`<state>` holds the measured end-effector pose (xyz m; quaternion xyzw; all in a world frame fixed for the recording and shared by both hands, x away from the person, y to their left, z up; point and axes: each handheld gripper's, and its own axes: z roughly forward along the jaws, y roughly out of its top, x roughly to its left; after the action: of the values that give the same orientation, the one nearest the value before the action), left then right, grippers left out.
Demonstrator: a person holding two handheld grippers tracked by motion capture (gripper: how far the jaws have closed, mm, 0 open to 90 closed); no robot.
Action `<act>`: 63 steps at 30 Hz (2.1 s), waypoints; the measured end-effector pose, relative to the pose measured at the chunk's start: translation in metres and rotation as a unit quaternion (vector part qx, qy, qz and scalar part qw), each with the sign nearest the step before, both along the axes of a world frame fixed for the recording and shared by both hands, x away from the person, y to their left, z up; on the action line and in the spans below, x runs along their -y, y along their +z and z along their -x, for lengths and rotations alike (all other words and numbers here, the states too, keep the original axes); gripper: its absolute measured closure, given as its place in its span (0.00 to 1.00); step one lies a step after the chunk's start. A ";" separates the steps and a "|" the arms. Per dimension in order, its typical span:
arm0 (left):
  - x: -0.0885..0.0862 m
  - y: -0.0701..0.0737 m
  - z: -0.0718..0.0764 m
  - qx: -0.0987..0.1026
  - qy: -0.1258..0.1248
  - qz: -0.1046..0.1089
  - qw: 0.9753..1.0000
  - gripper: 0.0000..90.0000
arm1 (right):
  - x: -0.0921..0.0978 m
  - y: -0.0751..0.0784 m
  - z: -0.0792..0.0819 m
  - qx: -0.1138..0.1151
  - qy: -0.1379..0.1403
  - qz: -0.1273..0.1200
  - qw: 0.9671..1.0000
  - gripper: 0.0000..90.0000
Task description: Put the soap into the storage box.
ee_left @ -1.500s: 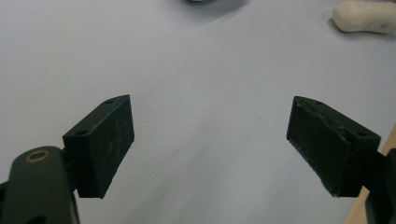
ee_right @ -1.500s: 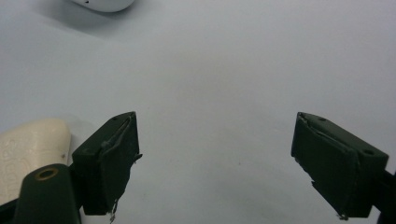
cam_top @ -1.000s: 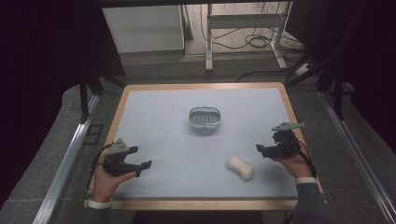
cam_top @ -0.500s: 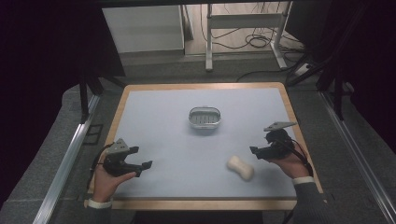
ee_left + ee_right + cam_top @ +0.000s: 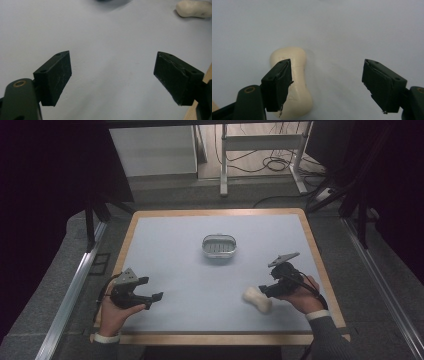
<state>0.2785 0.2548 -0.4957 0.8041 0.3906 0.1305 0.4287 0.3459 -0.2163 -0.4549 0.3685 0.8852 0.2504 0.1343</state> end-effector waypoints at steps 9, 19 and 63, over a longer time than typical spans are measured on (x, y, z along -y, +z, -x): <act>0.001 -0.001 0.000 -0.002 -0.002 0.000 1.000 0.17 | -0.013 -0.007 0.004 -0.017 0.019 0.020 0.999 0.27; 0.000 -0.001 -0.001 -0.002 -0.003 0.001 1.000 0.17 | -0.025 -0.013 0.009 -0.032 0.035 0.041 0.998 0.28; -0.001 -0.002 -0.001 -0.005 -0.002 0.003 1.000 0.17 | -0.043 -0.016 -0.004 -0.095 0.060 0.097 0.989 0.55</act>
<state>0.2798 0.2557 -0.4975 0.8043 0.3916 0.1240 0.4294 0.3496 -0.1730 -0.4711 0.3222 0.9344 0.1348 0.0695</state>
